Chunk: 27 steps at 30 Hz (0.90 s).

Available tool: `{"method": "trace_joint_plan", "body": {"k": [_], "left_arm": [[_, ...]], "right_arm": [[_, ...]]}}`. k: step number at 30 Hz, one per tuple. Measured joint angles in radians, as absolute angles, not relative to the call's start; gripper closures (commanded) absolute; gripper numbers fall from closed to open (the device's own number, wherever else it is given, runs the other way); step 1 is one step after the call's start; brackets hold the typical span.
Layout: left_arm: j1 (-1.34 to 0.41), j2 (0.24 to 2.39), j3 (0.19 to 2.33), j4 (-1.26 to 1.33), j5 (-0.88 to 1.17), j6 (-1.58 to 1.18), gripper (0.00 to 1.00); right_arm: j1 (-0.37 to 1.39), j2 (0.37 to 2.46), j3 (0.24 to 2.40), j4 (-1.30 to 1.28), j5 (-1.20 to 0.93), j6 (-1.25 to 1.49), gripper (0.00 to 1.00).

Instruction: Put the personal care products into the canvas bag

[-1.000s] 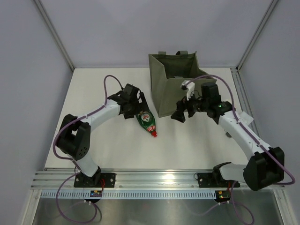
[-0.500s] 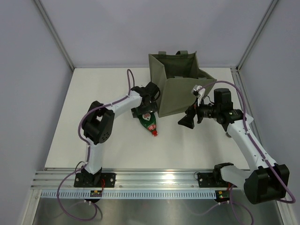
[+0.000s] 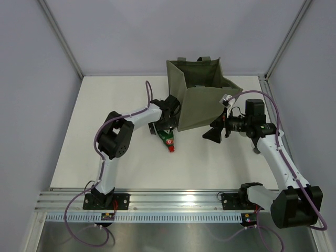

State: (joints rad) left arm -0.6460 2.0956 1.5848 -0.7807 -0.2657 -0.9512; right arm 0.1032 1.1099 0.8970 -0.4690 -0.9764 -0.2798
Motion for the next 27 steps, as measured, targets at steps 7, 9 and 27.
{"method": "trace_joint_plan", "body": {"k": [7,9,27], "left_arm": [[-0.640,2.124,1.588,-0.818,-0.263,-0.921,0.15],[-0.637,2.124,1.588,-0.819,-0.258,-0.913,0.51],[-0.472,1.802,1.065,-0.263,0.387,-0.678,1.00]], "right_arm": [[0.084,1.110,0.897,-0.469,-1.013,-0.277,0.00],[0.077,1.110,0.897,-0.469,-1.017,-0.277,0.01],[0.058,1.105,0.886,-0.470,-1.099,-0.278,0.01]]}}
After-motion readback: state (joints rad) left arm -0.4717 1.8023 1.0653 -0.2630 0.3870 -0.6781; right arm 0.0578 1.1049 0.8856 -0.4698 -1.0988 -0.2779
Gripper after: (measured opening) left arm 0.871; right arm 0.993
